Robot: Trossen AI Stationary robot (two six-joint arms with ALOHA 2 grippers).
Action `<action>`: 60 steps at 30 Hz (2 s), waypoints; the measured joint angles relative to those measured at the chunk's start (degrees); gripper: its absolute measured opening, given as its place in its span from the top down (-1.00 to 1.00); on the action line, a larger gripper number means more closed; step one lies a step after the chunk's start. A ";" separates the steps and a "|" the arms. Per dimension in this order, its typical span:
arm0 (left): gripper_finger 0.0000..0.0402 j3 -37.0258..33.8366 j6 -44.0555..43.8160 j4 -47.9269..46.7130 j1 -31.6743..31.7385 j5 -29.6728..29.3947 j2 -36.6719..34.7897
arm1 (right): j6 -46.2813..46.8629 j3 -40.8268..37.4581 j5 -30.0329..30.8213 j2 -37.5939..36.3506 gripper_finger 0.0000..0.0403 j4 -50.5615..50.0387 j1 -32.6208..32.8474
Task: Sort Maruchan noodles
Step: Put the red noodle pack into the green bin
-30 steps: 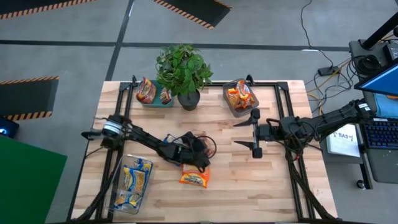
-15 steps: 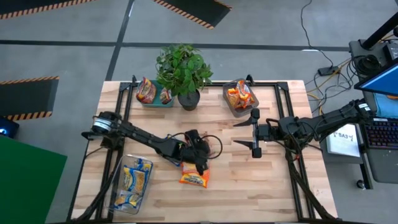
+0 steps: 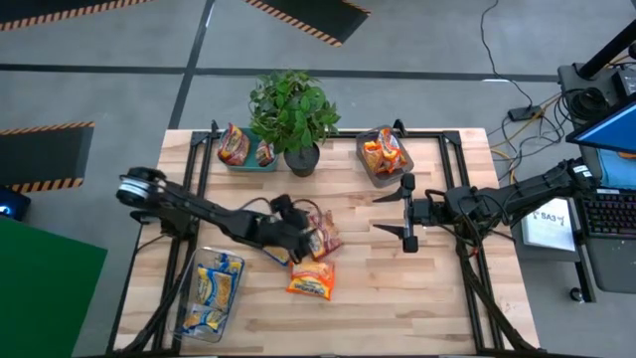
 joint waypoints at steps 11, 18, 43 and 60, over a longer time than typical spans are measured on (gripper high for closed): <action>-0.15 -17.76 -8.05 33.04 1.39 0.00 0.69 | -0.55 0.00 -0.04 0.02 -0.34 0.20 0.00; -0.15 -15.90 -11.72 34.77 1.41 0.06 7.64 | -0.55 0.00 -0.07 0.34 -0.34 0.21 0.00; 0.63 -10.91 -12.63 31.49 1.36 3.25 13.62 | -0.55 0.00 0.00 0.74 -0.34 0.18 0.00; 1.00 -3.41 -1.74 24.59 0.87 3.13 9.50 | -1.46 0.00 0.02 0.74 -0.34 0.16 0.00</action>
